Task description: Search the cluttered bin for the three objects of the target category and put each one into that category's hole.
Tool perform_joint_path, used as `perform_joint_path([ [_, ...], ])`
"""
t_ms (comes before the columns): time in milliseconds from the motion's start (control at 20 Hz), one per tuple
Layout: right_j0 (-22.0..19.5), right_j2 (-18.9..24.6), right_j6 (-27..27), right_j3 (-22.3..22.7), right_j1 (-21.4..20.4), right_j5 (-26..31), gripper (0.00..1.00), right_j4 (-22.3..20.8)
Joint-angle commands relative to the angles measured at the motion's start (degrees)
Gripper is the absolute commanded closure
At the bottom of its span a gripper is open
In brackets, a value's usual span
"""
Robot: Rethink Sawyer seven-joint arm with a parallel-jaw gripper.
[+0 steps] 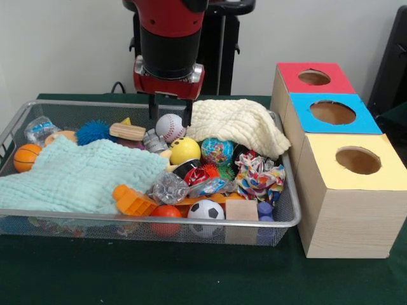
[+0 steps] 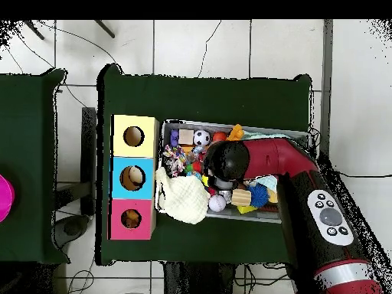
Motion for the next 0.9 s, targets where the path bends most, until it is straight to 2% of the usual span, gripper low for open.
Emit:
perform_joint_path([
  [50, -0.8, 5.0, -18.4, -6.4, 2.7, 4.0, 0.0, -3.4],
  [300, -0.2, 4.9, -17.8, -10.1, 6.7, 0.7, 0.0, -5.4],
  [500, 0.0, 4.8, -17.4, -11.5, 9.1, -0.8, 0.0, -6.7],
  [900, -0.3, 3.9, -16.3, -10.8, 10.6, -2.7, 0.0, -9.7],
])
